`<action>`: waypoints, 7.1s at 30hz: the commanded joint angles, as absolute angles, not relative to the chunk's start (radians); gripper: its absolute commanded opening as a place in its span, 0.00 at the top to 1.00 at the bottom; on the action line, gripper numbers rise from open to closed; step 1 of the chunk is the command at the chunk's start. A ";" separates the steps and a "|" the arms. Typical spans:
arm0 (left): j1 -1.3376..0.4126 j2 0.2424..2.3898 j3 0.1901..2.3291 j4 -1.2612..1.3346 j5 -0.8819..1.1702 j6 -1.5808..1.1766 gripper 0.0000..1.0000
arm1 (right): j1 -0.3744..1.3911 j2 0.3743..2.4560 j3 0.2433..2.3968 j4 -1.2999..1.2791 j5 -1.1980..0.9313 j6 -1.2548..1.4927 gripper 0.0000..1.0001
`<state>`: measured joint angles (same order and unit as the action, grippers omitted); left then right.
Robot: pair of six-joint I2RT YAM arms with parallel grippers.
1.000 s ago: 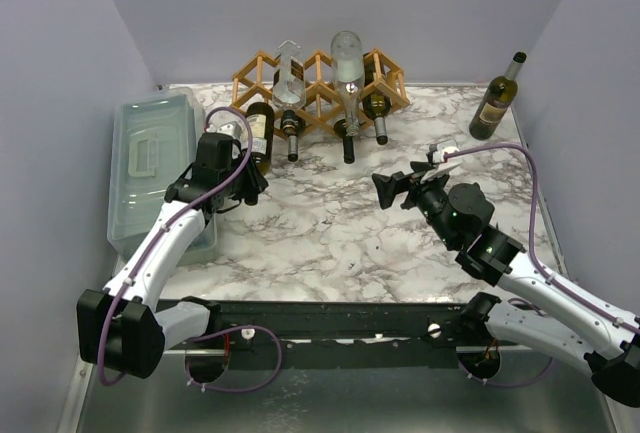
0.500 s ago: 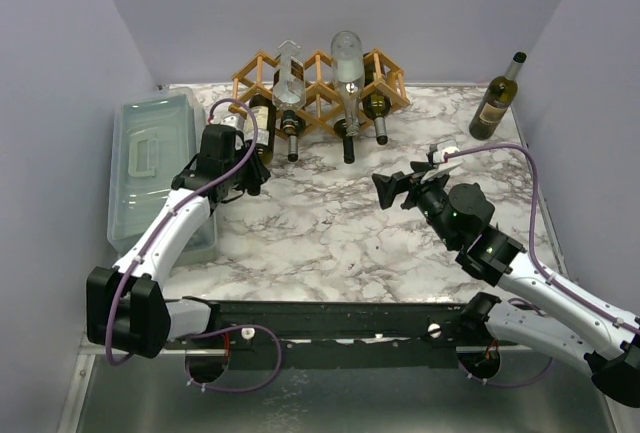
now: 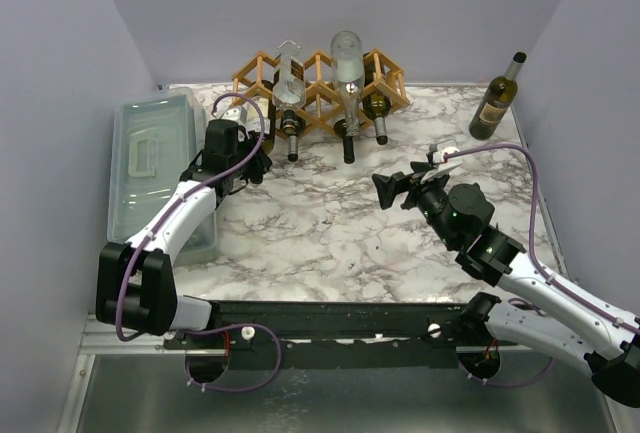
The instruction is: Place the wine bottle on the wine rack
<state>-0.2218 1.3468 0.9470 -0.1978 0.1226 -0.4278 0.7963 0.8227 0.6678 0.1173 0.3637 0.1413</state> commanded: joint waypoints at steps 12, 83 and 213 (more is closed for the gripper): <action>-0.190 1.507 1.050 0.167 0.104 -0.382 1.00 | 0.792 0.809 0.664 0.115 0.381 0.127 0.00; -0.226 1.301 1.204 -0.120 -0.010 -0.255 0.01 | 0.330 1.227 1.188 -0.225 0.260 0.303 0.00; -0.302 0.867 0.856 -0.519 0.641 -0.788 0.14 | 0.944 1.319 0.425 0.639 0.105 -0.700 0.99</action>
<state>-0.3031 0.8738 0.9485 -0.3973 0.4534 -0.6983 0.8986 1.2846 0.3985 0.6270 0.0944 -0.5732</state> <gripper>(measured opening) 0.903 0.740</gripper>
